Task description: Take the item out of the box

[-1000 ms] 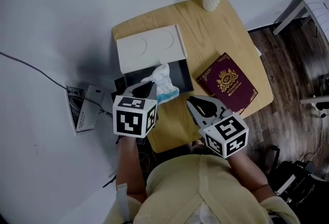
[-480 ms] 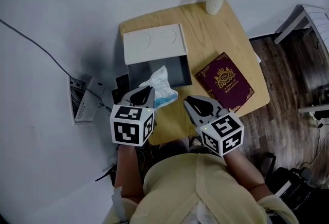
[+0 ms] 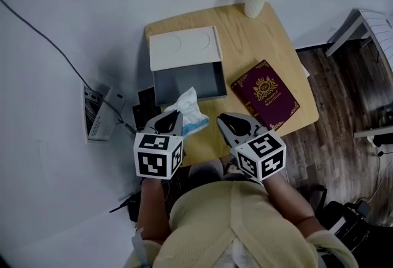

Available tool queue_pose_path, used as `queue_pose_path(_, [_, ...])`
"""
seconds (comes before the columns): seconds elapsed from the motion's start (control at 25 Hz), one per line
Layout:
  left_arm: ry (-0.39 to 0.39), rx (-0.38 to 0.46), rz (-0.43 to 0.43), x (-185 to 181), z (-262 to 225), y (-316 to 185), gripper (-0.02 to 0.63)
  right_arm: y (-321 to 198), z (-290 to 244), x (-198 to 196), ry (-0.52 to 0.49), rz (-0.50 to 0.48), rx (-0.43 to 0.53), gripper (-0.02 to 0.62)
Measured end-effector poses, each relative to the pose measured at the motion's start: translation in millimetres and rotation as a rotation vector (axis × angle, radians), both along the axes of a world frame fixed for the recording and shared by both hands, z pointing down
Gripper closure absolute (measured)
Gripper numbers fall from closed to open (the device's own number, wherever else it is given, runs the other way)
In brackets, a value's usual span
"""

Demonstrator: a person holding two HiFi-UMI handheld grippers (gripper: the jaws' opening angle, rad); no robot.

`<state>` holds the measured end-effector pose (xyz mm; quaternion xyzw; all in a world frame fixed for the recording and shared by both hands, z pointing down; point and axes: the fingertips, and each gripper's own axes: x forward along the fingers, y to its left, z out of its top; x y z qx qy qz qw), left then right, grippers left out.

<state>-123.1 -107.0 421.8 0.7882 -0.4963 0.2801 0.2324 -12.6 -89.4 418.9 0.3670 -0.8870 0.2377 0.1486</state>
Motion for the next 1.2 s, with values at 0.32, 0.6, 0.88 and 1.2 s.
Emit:
queue_pose_path(0.32, [0.018,-0.032,-0.014,-2,9,17,0.578,8,1,-3,-0.006,0.007,-0.001,0.561])
queue_pose_path(0.6, [-0.007,-0.050,0.004,0,16,27,0.578,10,3,1,0.006,0.035,-0.005,0.563])
queue_pose_path(0.88, [-0.014,-0.060,0.016,0,20,34,0.578,12,4,2,0.009,0.053,-0.006,0.565])
queue_pose_path(1.2, [-0.015,-0.084,0.025,-1,25,41,0.578,13,6,-1,0.021,0.057,-0.013,0.566])
